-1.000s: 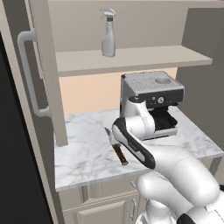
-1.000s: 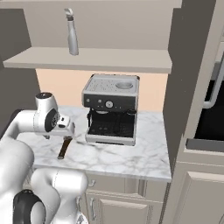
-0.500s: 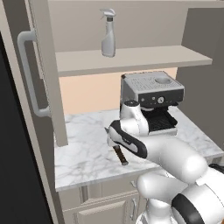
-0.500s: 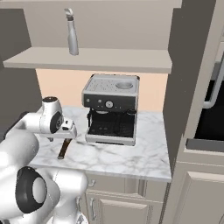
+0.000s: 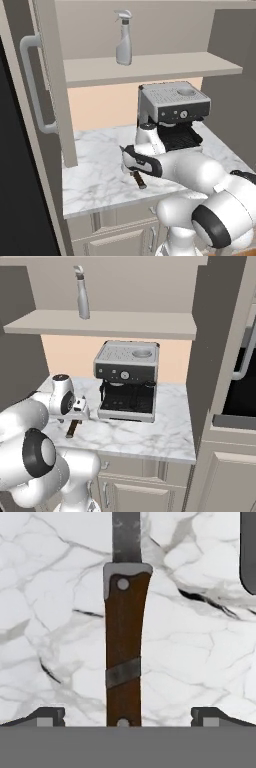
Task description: Move the cutting board and knife to the sink. Then move spray from the cabinet to the counter.
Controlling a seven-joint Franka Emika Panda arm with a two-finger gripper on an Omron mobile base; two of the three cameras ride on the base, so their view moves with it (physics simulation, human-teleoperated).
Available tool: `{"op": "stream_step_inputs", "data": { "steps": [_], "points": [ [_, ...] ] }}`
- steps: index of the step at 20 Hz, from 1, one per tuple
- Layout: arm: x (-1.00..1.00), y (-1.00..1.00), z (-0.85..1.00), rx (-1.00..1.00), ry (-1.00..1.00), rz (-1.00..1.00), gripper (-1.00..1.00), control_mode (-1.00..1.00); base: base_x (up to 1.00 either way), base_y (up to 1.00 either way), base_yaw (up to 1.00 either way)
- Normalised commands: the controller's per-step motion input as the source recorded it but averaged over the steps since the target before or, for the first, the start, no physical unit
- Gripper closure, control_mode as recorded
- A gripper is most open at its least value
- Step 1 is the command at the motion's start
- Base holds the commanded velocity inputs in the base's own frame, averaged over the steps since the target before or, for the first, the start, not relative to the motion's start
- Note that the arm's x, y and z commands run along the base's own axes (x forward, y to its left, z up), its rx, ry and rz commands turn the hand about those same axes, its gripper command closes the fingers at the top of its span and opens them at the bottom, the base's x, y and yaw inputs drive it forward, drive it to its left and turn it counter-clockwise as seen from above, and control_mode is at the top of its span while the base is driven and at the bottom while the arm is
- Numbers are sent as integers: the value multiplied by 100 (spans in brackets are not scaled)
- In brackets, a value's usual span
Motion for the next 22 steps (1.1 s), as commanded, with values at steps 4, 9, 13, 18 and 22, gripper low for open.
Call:
{"op": "stream_step_inputs", "data": {
  "steps": [4,9,13,18,22],
  "points": [
    [15,1,-33,0,1,0,-100,-100,0,0,0],
    [11,3,-27,0,1,0,-100,-100,0,0,0],
    [10,5,-25,0,3,0,-100,-100,0,0,0],
    [9,1,-23,0,4,0,-100,-100,0,0,0],
    [7,1,-25,0,5,0,-100,-100,0,0,0]
  ]
}}
